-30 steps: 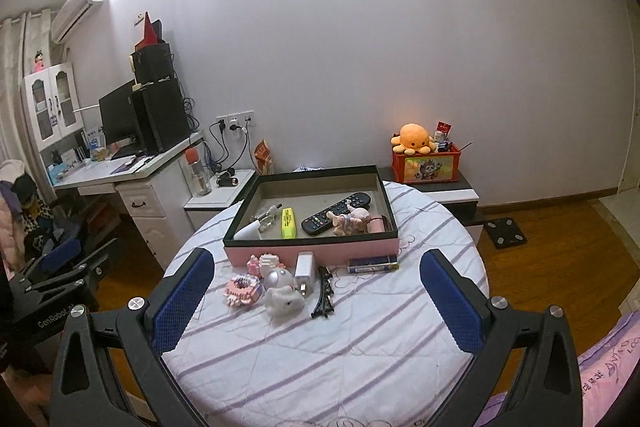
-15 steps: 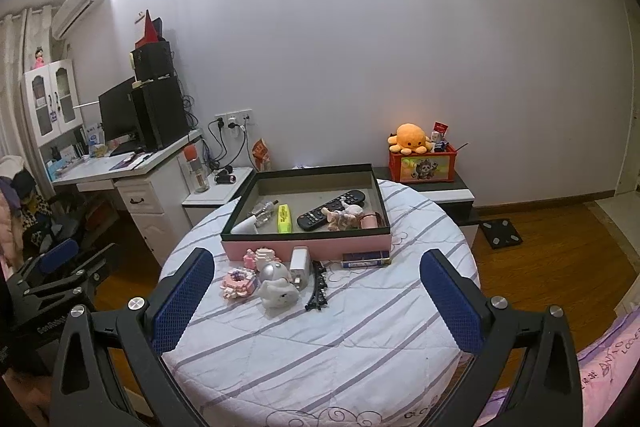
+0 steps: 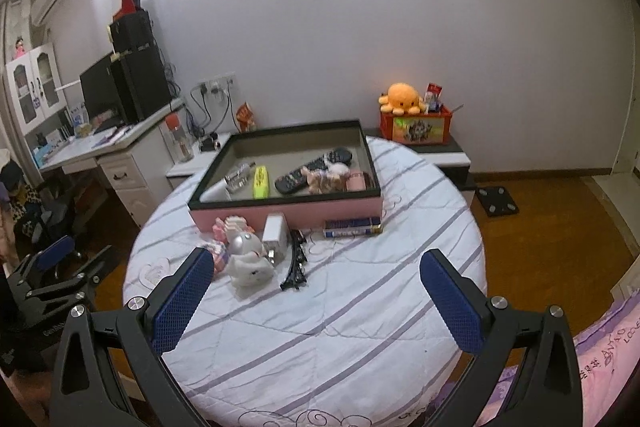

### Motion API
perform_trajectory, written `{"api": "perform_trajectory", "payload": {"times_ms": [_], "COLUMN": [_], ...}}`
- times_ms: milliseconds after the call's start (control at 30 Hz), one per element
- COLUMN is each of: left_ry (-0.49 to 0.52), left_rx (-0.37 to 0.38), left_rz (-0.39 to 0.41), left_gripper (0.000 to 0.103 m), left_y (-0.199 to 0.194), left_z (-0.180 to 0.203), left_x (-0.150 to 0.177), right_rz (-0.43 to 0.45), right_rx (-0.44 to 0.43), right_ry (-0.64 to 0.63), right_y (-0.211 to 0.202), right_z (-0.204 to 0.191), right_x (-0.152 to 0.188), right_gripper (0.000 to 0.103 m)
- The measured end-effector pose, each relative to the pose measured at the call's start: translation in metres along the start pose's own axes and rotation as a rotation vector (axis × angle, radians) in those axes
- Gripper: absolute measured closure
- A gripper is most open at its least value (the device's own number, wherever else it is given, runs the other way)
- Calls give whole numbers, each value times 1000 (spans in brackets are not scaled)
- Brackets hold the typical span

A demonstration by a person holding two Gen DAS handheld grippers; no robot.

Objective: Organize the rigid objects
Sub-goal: 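Withdraw both tools from the box toward the remaining items, then grasp the block donut with the left tool while the right tool grasps the black hair clip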

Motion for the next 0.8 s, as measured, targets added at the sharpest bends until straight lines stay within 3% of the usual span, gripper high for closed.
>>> {"api": "perform_trajectory", "payload": {"times_ms": [400,800], "left_ry": [102,169], "left_rx": [34,63], "left_rz": [-166,-269], "left_gripper": [0,4], "left_y": [102,153], "left_z": [36,54], "left_x": [24,27], "right_rz": [-159,-255], "right_rx": [20,26], "right_ry": [15,33], "right_y": [79,138], "right_z": [21,34], "right_x": [12,19], "right_gripper": [0,0]}}
Point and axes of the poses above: each gripper's, at about its wrist camera, not at the fingertips, and y roughly the way its jaws point, z to its right, x to its underside, the point moved 2 cm from there along y, roughly the way its jaws point, and after that the axes turned 12 degrees about -x, right-handed, at the moved point
